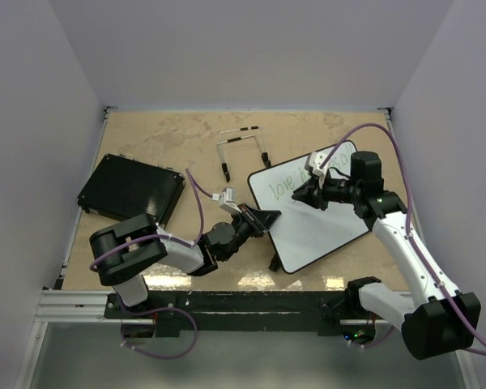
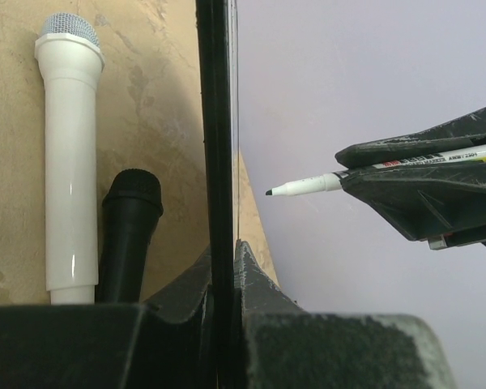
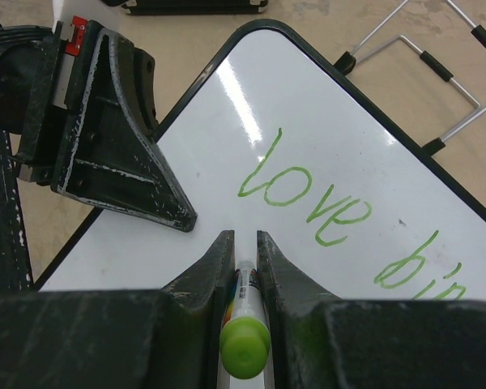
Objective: Write a sentence on the whiteboard
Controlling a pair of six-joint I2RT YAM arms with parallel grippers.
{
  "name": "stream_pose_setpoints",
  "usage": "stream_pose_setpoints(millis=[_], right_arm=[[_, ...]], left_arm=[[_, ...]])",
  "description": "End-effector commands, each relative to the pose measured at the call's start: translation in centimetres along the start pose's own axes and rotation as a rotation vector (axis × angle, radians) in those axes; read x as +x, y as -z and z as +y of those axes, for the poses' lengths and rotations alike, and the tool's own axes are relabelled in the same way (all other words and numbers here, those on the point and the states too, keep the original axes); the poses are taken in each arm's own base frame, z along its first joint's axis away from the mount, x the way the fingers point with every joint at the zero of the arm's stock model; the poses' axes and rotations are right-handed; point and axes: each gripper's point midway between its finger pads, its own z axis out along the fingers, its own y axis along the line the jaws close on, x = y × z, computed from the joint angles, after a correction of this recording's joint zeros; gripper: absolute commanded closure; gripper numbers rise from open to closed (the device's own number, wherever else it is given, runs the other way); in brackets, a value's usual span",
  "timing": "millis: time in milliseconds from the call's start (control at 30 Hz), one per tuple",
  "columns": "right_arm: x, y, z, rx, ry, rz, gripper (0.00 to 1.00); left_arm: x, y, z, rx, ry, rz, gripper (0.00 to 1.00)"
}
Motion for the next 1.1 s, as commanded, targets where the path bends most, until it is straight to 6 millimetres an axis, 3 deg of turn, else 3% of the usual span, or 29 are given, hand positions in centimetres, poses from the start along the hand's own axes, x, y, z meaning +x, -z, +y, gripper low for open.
stream_pose_setpoints(millis=[0, 700, 1067], right_arm=[[0.1, -0.1, -0.6, 0.028, 0.01, 0.009, 1.0], [2.1, -1.0, -0.9, 0.008, -0.048, 0.062, 1.0], [1.4, -1.5, 0.0, -0.04, -0.051, 0.03, 1.0]], left_arm=[[-2.5, -0.7, -4.0, 0.122, 0.066, -0.088, 1.0], [-3.3, -0.9, -4.8, 0.145, 0.11, -0.112, 1.0], [-3.0, -0.9, -4.8, 0.155, 0.109, -0.103, 1.0]])
